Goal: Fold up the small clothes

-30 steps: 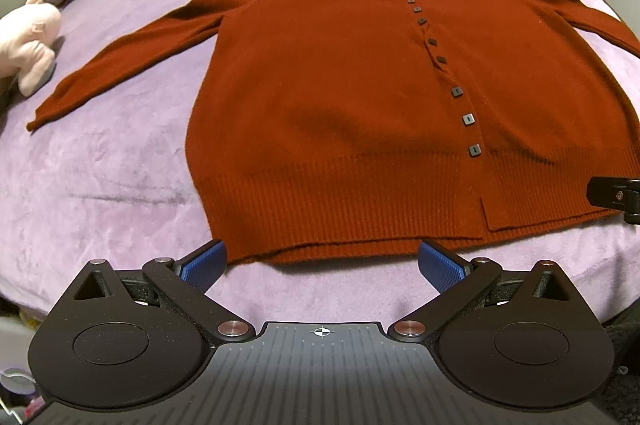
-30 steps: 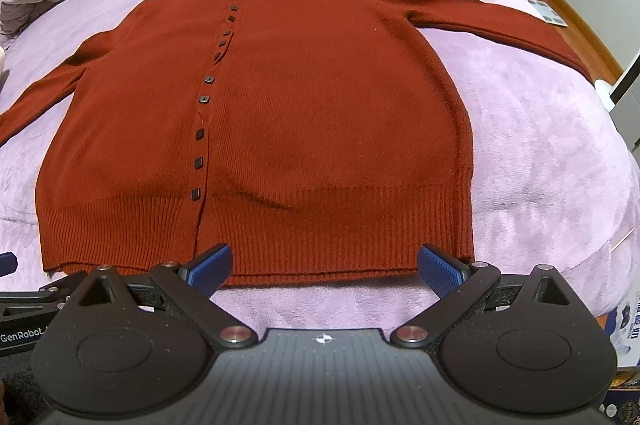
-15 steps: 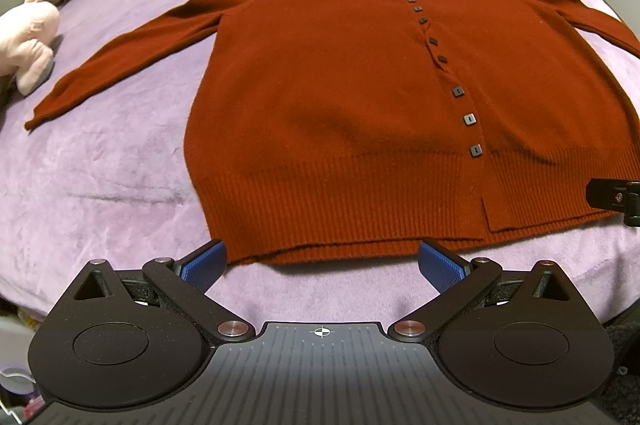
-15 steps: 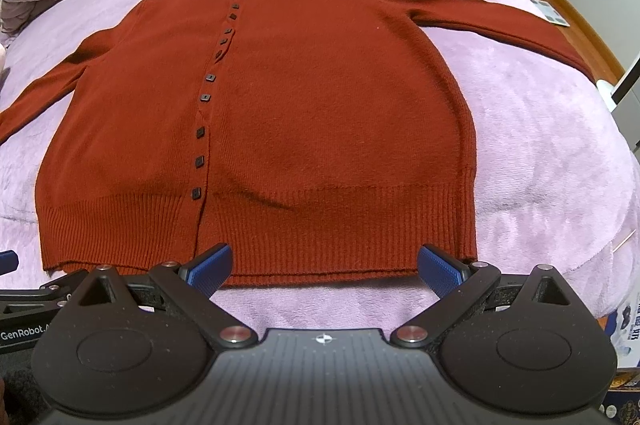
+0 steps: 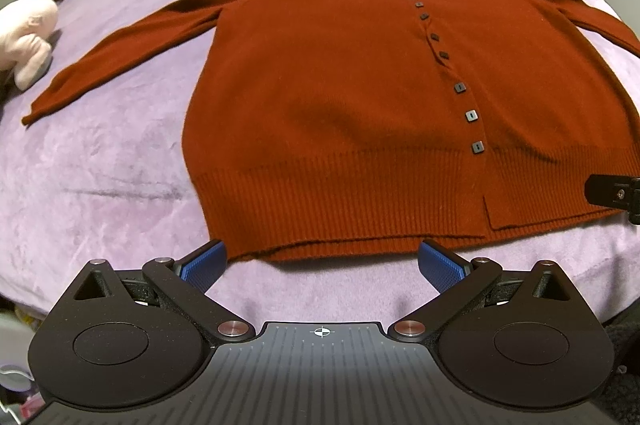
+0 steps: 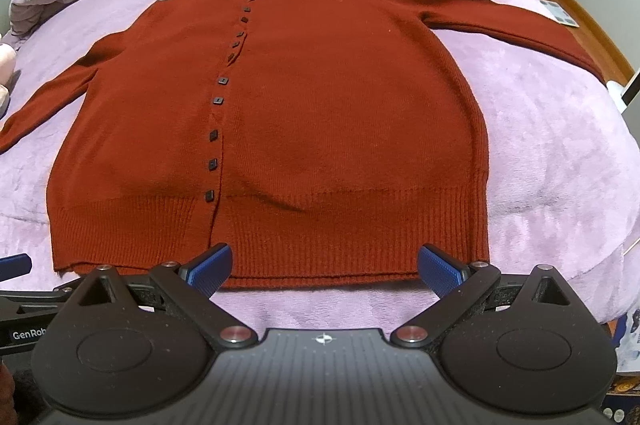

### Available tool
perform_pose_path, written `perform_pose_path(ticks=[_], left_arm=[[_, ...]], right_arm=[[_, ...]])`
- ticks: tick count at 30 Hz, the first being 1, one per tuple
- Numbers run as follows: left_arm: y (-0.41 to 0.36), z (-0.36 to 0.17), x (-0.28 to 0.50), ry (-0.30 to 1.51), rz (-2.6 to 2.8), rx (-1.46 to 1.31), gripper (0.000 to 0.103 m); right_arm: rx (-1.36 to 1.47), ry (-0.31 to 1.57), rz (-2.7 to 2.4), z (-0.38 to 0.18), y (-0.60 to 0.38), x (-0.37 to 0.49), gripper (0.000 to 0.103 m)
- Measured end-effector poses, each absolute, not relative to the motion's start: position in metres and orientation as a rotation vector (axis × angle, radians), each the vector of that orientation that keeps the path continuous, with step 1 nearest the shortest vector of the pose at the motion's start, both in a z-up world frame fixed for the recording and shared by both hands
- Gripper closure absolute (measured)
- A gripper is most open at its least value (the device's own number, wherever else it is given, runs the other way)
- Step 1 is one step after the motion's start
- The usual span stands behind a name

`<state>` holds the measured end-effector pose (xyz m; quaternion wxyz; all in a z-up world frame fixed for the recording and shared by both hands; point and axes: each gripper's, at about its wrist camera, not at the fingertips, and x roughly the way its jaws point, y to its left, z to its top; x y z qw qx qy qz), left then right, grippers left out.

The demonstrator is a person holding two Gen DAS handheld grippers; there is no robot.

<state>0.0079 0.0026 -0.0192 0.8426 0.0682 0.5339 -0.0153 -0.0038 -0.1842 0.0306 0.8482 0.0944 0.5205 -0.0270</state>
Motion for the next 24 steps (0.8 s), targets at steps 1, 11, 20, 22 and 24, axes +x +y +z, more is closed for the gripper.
perform_pose_path(ticks=[1,11,20,22,24], left_arm=[[0.003,-0.02,0.008,1.129,-0.033,0.144,0.0],[0.006,-0.024,0.011,1.139,-0.044,0.099,0.0],[0.007,-0.025,0.04,1.068,-0.035,0.067,0.0],[0.01,-0.026,0.058,1.026,-0.014,0.038,0.0],[0.011,-0.03,0.075,1.007,0.005,0.01,0.0]], right_arm=[[0.199,1.098,-0.054,0.03,-0.185,-0.004,0.004],[0.267,1.094,0.005,0.026,-0.192,-0.003,0.004],[0.574,0.778,0.071,0.021,-0.276,0.006,0.004],[0.577,0.614,-0.006,0.02,-0.313,0.011,0.004],[0.624,0.539,-0.076,0.012,-0.363,0.027,0.004]])
